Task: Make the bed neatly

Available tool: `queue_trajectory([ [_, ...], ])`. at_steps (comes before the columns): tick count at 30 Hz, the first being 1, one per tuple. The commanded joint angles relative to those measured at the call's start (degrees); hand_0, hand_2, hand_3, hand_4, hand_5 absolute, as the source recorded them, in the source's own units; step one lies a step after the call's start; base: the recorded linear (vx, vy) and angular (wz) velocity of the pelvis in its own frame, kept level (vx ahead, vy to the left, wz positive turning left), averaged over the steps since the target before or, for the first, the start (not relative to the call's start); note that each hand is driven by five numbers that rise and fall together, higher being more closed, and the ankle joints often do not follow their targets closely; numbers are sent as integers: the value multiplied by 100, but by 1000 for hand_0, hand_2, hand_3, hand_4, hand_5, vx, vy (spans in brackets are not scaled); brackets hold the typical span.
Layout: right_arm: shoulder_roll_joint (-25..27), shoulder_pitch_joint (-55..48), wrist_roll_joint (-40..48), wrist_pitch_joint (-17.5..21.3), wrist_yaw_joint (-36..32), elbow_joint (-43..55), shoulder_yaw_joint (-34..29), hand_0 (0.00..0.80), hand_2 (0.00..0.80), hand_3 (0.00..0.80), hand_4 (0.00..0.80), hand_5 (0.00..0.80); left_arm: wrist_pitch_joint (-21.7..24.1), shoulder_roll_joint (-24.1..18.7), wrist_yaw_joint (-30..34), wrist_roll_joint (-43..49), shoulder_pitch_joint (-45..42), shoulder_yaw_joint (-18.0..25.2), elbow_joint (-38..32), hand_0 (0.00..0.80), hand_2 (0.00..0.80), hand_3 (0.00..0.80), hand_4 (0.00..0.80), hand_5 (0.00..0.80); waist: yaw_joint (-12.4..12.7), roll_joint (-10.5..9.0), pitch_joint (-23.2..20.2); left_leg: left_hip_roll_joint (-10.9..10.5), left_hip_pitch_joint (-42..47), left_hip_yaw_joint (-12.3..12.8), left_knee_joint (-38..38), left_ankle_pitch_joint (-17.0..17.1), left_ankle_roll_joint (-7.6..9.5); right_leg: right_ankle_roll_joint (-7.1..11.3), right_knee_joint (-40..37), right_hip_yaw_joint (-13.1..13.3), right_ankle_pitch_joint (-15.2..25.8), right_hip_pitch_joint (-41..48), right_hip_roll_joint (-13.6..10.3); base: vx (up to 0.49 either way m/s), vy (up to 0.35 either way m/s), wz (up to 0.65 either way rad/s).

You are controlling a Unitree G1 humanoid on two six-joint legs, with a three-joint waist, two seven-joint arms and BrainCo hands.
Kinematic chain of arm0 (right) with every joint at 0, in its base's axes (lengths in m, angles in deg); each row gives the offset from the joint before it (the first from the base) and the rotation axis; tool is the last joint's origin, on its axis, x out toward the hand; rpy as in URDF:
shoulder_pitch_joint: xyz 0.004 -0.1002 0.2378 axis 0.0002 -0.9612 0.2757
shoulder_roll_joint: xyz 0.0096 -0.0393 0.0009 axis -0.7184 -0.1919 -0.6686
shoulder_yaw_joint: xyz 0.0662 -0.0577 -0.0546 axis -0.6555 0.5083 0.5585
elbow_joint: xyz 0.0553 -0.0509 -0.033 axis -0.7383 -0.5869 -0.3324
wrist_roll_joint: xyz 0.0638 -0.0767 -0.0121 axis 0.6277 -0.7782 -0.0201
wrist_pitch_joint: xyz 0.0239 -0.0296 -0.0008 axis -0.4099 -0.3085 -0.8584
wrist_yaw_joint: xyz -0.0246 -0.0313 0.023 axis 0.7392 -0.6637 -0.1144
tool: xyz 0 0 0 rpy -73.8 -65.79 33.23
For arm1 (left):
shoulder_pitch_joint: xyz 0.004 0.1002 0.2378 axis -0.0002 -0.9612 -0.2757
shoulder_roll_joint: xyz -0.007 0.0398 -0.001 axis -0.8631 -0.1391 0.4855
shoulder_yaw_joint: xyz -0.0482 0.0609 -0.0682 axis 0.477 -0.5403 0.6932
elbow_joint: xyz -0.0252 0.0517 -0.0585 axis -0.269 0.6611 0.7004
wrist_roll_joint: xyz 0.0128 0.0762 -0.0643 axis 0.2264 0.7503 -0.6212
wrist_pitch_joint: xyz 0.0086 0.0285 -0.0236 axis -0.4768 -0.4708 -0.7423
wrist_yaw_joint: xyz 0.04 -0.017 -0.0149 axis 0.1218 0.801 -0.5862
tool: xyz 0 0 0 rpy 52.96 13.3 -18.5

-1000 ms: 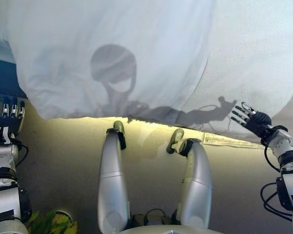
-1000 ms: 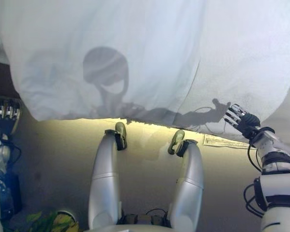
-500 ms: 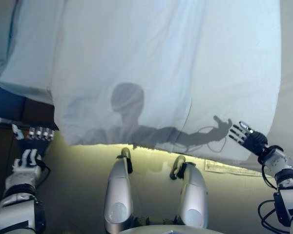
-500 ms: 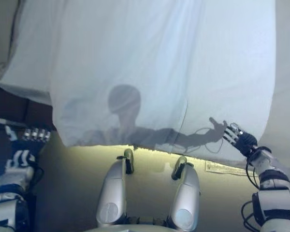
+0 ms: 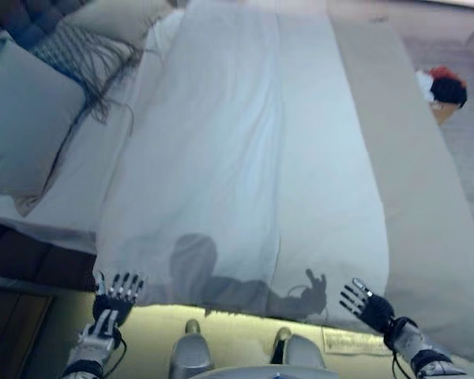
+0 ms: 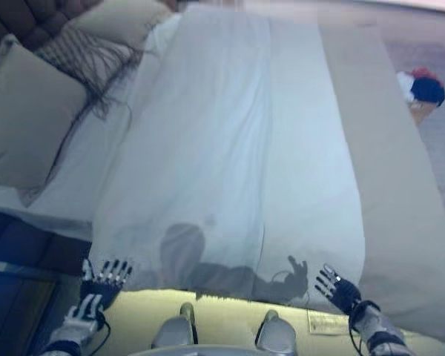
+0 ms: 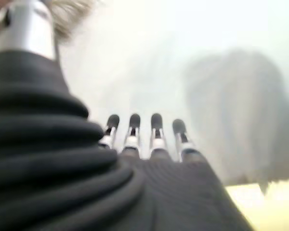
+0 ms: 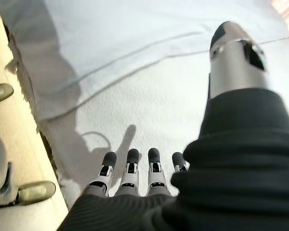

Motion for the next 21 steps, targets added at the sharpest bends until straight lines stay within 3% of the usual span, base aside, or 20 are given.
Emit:
queue_trajectory([
  [1,-374,256,335,346,160,-259,-122,0,0,0,0,0,391,148,-553,1193,164,-234,544,0,0,0,0,0,-56,-148,-94,-124,323,161,-561,384,87,281,-956,88,829,522,-239,175,-46,-10],
  [4,-811,54,705,611,361,-667,-306,0,0,0,0,0,346,383,-744,1262,157,-211,838,0,0,0,0,0,-91,-138,-249,-123,549,232,-915,437,78,320,-1226,-18,927,725,-203,147,-55,-8],
  [9,-1188,-95,414,545,668,-1317,-445,0,0,0,0,0,456,797,-756,1757,139,-425,1064,0,0,0,0,0,-132,-146,-381,-110,698,290,-959,356,79,308,-1499,-54,1036,905,-140,83,-56,-3],
  [13,-1190,-68,256,364,951,-1583,-349,0,0,0,0,0,477,795,-885,2149,191,-557,1170,0,0,0,0,0,-161,-117,-450,-49,790,332,-959,338,62,279,-1518,-20,1010,984,-104,76,-19,-7],
  [21,-1072,-114,87,316,1009,-1704,-243,0,0,0,0,0,279,792,-763,1893,232,-655,1112,0,0,0,0,0,-192,-34,-459,2,932,283,-959,306,69,253,-1494,7,951,1111,-91,51,0,-6],
])
